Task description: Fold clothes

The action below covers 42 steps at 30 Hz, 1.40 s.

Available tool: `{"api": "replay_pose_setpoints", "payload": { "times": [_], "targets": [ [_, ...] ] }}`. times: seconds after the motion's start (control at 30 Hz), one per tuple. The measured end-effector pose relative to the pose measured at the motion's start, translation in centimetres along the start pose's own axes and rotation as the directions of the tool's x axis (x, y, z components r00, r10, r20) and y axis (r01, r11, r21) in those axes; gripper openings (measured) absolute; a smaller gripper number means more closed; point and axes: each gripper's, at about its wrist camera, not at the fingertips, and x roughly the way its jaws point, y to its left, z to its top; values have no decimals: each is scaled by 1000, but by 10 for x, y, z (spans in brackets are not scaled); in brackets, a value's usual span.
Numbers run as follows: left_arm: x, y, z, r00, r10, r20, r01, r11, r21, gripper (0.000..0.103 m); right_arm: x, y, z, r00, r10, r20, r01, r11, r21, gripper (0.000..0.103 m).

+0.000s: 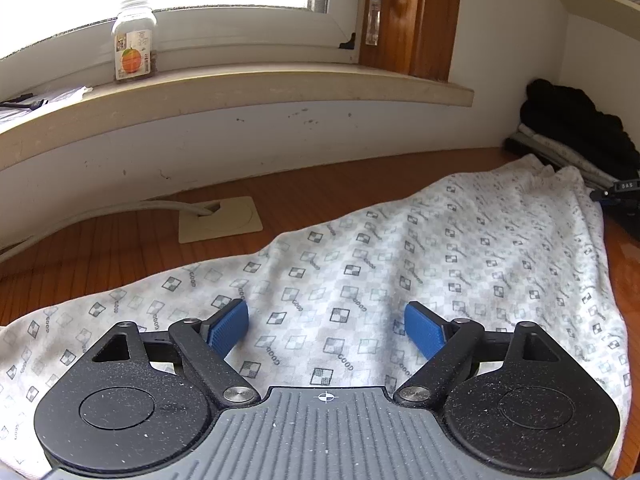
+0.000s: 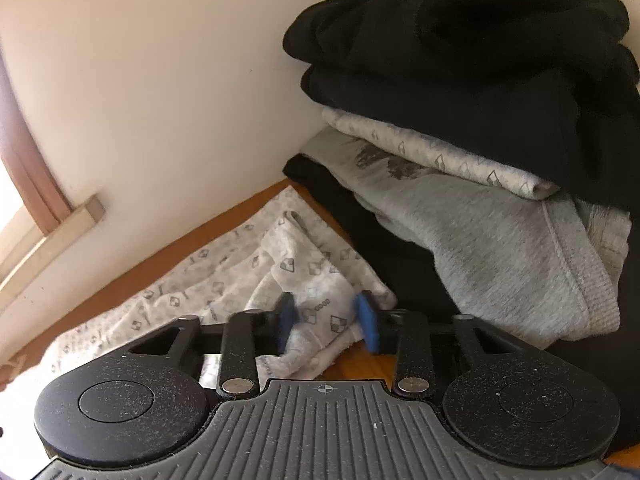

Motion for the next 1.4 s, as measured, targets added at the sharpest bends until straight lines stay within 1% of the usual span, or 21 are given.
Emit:
{"api": "replay_pose_setpoints", "payload": {
  "times": [0.13,0.3,0.37,0.5,0.57,0.6,0.67,0.7,0.73,0.8,0.87,0.97,1.03,1.07,1.1,1.13,1.17,1.27,1.3,1.4],
  "targets": [
    [0,0,0,1000,-1,-2,1,1000,7,88,-12,9,7,998,37,49,-36,999,-22,10],
    [1,0,0,1000,0,-4,0,1000,12,88,-22,42,17,994,81,73,-72,991,-117,9],
    [1,-1,0,1000,0,-4,0,1000,11,89,-25,58,20,990,117,81,-105,985,-138,9],
    [1,-1,0,1000,-1,-4,1,1000,11,89,-27,95,15,979,196,54,-179,956,-233,9],
    [1,-1,0,1000,0,-4,0,1000,12,89,-21,103,10,981,195,26,-181,948,-262,9],
    [1,-1,0,1000,0,-4,0,1000,12,89,-17,99,8,982,186,13,-177,950,-256,10],
    [1,-1,0,1000,-1,-4,1,1000,12,89,-9,92,4,986,168,-13,-166,956,-243,14],
    [1,-1,0,1000,-1,-4,1,1000,12,89,-7,87,2,988,155,-14,-154,959,-238,20],
    [1,-1,0,1000,0,-4,0,1000,12,89,-5,83,-1,990,141,-14,-141,962,-233,31],
    [1,-1,0,1000,0,-5,0,1000,14,89,-1,73,-6,993,114,-13,-114,968,-222,44],
    [1,-2,0,1000,-1,-6,1,1000,16,89,1,67,-15,989,145,-41,-150,967,-204,44],
    [1,-1,0,1000,-1,-6,1,1000,18,89,5,77,-19,988,150,-32,-154,960,-233,46],
    [1,-2,0,1000,-1,-6,1,1000,19,89,9,88,-22,990,138,-31,-141,952,-270,46],
    [1,-2,0,1000,-1,-6,1,1000,19,89,14,94,-21,992,123,-23,-125,949,-288,45],
    [1,-2,0,1000,-2,-6,2,1000,18,89,20,99,-20,994,107,-14,-106,946,-306,42],
    [1,-1,0,1000,-2,-5,2,1000,17,89,24,103,-19,995,100,-12,-99,944,-313,16],
    [1,-1,0,1000,-2,-5,3,1000,17,89,25,106,-16,994,105,-14,-104,948,-300,6],
    [1,-1,0,1000,-3,-5,3,1000,17,89,24,123,-8,991,135,-10,-134,958,-252,7],
    [1,-1,0,1000,-3,-5,4,1000,17,89,21,131,-7,986,168,0,-163,957,-240,7],
    [1,-1,0,1000,-4,-5,4,1000,17,89,4,176,-14,962,271,-10,-262,917,-301,7]
  ]
}}
